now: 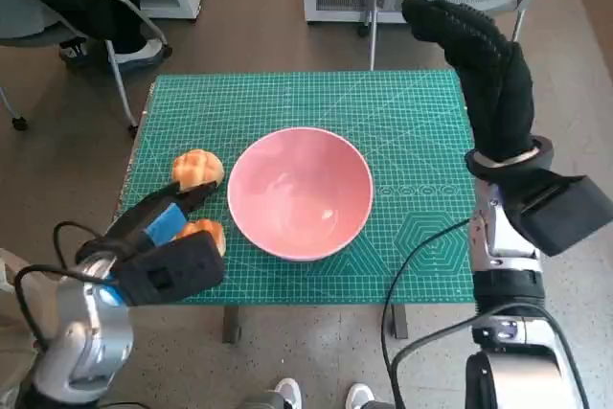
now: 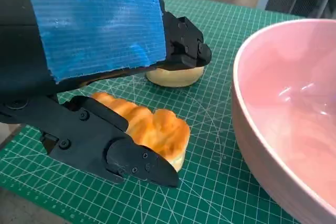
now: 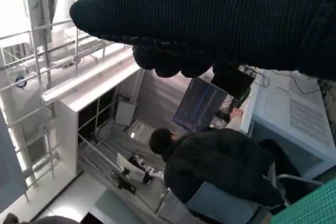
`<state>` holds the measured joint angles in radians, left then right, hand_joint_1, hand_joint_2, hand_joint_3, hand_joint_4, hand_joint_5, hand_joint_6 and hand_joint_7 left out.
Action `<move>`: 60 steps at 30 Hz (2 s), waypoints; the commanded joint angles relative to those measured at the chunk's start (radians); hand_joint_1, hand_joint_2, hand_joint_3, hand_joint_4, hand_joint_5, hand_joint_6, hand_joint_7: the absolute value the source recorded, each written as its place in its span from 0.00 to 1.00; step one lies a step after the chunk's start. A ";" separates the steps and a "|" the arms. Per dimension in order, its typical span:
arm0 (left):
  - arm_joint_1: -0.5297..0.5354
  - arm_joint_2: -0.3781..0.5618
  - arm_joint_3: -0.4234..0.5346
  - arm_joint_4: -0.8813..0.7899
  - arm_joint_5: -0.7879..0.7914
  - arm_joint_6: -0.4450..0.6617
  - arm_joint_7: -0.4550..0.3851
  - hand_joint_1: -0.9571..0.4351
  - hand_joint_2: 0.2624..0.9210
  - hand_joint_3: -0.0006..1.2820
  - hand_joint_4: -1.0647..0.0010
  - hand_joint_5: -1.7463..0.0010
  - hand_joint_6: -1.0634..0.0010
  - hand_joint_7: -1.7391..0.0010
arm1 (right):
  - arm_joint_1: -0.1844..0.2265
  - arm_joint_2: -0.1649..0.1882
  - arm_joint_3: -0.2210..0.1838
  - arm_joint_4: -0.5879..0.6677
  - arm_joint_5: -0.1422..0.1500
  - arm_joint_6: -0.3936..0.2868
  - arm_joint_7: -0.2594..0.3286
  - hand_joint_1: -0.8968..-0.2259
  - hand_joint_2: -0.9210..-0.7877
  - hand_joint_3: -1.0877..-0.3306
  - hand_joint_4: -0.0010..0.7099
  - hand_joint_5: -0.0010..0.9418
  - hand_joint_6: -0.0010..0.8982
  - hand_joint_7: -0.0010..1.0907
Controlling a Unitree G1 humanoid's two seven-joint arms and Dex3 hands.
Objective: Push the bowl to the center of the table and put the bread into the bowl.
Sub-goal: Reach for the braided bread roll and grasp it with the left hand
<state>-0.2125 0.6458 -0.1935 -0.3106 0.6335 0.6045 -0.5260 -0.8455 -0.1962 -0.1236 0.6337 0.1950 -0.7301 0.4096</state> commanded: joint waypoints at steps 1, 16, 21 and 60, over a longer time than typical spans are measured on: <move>-0.011 -0.004 -0.005 0.008 0.016 0.003 0.007 0.41 0.82 0.00 0.89 1.00 0.70 0.99 | 0.000 -0.006 -0.004 0.014 0.009 0.006 0.013 0.34 0.00 0.43 0.26 0.00 0.14 0.19; -0.118 -0.069 -0.081 0.235 0.039 0.009 0.050 0.54 0.80 0.00 0.82 0.99 0.63 0.98 | 0.010 -0.012 -0.005 -0.016 0.001 0.023 0.004 0.34 0.00 0.43 0.27 0.00 0.13 0.20; -0.126 -0.071 -0.084 0.256 0.038 0.006 0.052 0.57 0.80 0.00 0.80 0.99 0.62 0.98 | 0.011 -0.013 -0.005 -0.019 -0.001 0.025 0.002 0.34 0.00 0.43 0.27 0.00 0.12 0.21; -0.126 -0.044 -0.098 0.306 0.050 0.003 0.068 0.69 0.99 0.09 0.42 0.21 0.41 0.41 | 0.008 -0.013 -0.005 -0.013 -0.005 0.025 -0.001 0.35 0.00 0.44 0.27 0.00 0.11 0.24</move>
<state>-0.3399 0.5890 -0.2849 0.0056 0.6719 0.6031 -0.4427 -0.8462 -0.2031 -0.1277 0.6074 0.1927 -0.7171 0.4086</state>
